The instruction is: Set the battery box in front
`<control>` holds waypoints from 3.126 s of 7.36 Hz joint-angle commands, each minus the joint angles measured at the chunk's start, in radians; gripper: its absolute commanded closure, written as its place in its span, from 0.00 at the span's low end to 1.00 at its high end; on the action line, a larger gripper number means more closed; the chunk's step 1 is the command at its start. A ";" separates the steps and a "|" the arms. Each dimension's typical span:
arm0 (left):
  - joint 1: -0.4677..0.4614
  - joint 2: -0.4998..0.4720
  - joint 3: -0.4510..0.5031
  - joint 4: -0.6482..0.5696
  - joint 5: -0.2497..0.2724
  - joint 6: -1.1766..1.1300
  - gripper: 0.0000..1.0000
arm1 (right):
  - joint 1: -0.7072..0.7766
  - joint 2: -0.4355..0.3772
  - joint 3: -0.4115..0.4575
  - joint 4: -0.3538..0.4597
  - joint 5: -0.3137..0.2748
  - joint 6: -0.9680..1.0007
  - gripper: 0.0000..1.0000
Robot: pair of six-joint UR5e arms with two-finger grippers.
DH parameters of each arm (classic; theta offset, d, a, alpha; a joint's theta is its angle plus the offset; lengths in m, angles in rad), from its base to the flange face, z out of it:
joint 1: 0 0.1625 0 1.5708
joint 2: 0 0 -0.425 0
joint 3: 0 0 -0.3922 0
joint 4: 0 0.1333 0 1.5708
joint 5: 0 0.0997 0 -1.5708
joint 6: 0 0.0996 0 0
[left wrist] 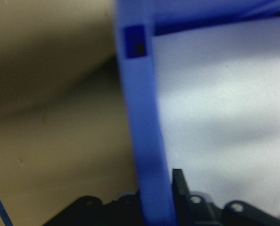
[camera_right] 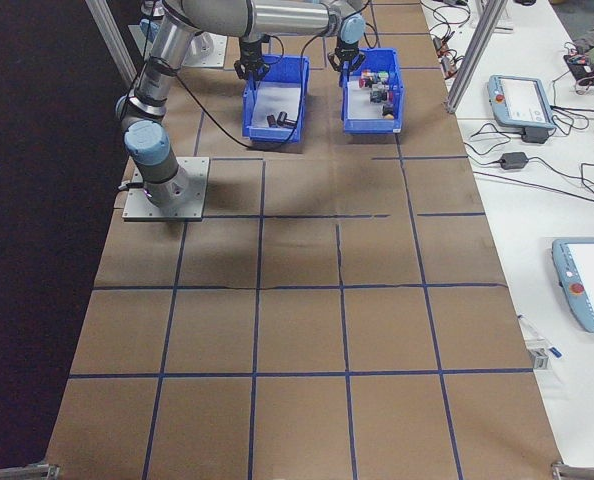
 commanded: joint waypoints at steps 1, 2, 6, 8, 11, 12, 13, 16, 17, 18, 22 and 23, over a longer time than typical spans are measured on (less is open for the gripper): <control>0.007 0.011 0.003 0.039 -0.039 0.003 0.99 | -0.010 -0.047 -0.008 0.002 -0.003 -0.002 0.94; 0.010 0.033 0.006 0.039 -0.046 0.009 1.00 | -0.035 -0.076 -0.002 0.003 0.001 -0.013 0.94; 0.191 0.073 0.019 0.023 -0.043 0.116 1.00 | -0.264 -0.091 0.012 0.000 -0.006 -0.178 0.95; 0.321 0.091 0.023 -0.002 -0.106 0.185 1.00 | -0.353 -0.107 0.014 0.002 -0.062 -0.260 0.95; 0.441 0.019 0.112 -0.014 -0.196 0.250 1.00 | -0.520 -0.206 0.128 -0.001 -0.050 -0.468 0.95; 0.440 -0.054 0.187 -0.019 -0.198 0.250 1.00 | -0.571 -0.254 0.180 -0.002 -0.042 -0.525 0.95; 0.437 -0.117 0.253 -0.019 -0.200 0.241 1.00 | -0.607 -0.301 0.229 -0.002 -0.032 -0.577 0.95; 0.422 -0.287 0.428 -0.017 -0.266 0.207 1.00 | -0.676 -0.455 0.418 -0.009 0.002 -0.614 0.95; 0.405 -0.341 0.478 -0.017 -0.267 0.203 1.00 | -0.685 -0.507 0.492 -0.018 0.002 -0.616 0.95; 0.391 -0.389 0.526 -0.017 -0.269 0.195 1.00 | -0.697 -0.560 0.580 -0.059 0.002 -0.637 0.95; 0.377 -0.467 0.577 -0.005 -0.312 0.152 1.00 | -0.702 -0.707 0.843 -0.268 0.004 -0.654 0.95; 0.377 -0.479 0.577 -0.004 -0.310 0.152 0.99 | -0.702 -0.705 0.845 -0.268 0.004 -0.654 0.95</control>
